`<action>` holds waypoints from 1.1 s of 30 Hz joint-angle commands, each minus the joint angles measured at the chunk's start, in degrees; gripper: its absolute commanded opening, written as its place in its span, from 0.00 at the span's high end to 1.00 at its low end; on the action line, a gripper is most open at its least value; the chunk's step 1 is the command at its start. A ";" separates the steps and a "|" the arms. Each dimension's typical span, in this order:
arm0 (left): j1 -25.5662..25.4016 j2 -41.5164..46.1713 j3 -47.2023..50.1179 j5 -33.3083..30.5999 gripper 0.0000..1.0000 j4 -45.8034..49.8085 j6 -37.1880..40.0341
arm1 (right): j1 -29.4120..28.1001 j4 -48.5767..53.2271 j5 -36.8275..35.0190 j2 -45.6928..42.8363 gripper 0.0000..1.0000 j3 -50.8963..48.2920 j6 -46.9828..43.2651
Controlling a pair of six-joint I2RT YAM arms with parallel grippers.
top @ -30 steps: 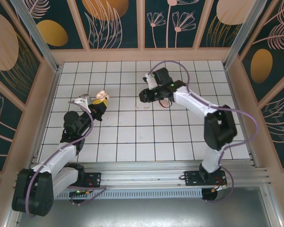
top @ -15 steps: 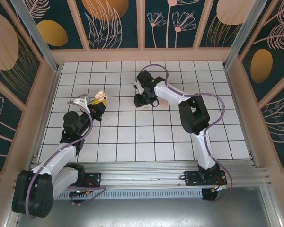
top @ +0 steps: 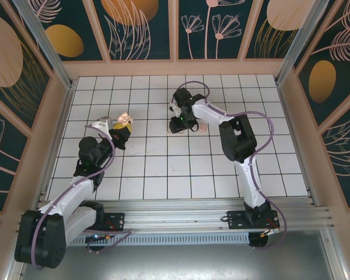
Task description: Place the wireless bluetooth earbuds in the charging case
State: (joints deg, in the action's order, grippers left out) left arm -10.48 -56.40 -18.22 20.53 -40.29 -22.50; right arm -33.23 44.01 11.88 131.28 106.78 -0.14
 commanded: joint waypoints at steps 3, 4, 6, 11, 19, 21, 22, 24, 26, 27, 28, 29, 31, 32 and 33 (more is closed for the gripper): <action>0.31 -0.11 -1.83 1.06 0.86 0.14 1.74 | 0.02 5.06 2.22 0.51 0.52 0.25 -1.09; 0.29 -0.09 -1.83 1.15 0.86 0.13 1.70 | 0.01 5.50 2.34 0.27 0.52 -0.14 -1.09; 0.29 -0.11 -1.91 1.25 0.86 0.13 1.84 | -0.17 6.28 2.36 -0.24 0.52 -0.73 -0.85; 0.29 0.07 -1.88 1.56 0.86 0.44 1.85 | -0.67 6.88 3.77 -1.91 0.53 -2.89 0.25; 0.29 0.21 -2.00 1.96 0.85 0.48 1.79 | -1.46 8.01 0.89 -4.75 0.55 -2.11 3.70; 0.29 0.27 -2.00 2.05 0.85 0.52 1.82 | -1.48 8.58 -1.81 -5.15 0.55 -0.55 4.63; 0.29 0.24 -2.08 2.05 0.85 0.56 1.85 | -1.50 8.85 -2.80 -5.16 0.54 0.45 4.92; 0.29 0.33 -2.06 2.08 0.85 0.60 1.84 | -1.40 9.37 -4.10 -4.70 0.55 1.93 5.06; 0.29 0.42 -2.16 2.23 0.86 0.72 2.08 | -1.41 10.50 -4.99 -3.47 0.54 3.75 5.32; 0.30 0.54 -2.26 2.22 0.85 0.98 2.19 | -1.40 11.03 -5.11 -2.88 0.55 4.47 5.45; 0.29 0.50 -2.40 2.17 0.85 1.09 2.27 | -1.48 11.52 -5.11 -2.13 0.55 5.29 5.58; 0.33 0.59 -2.35 2.22 0.85 1.19 2.29 | -1.57 11.76 -5.11 -1.64 0.55 5.82 5.97; 0.29 0.59 -2.24 2.23 0.85 1.19 2.36 | -1.53 11.72 -5.24 -0.91 0.55 6.54 6.41; 0.29 0.60 -2.26 2.23 0.86 1.20 2.29 | -1.57 11.80 -5.52 -0.56 0.55 6.86 6.54; 0.33 0.60 -2.34 2.19 0.86 1.26 2.36 | -1.57 11.92 -5.78 -0.24 0.55 7.15 6.62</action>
State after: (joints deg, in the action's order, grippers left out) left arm -10.48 -56.51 -18.57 22.02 -38.70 -21.19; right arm -34.57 53.08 8.21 129.45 111.98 5.04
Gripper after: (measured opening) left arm 0.189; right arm 0.454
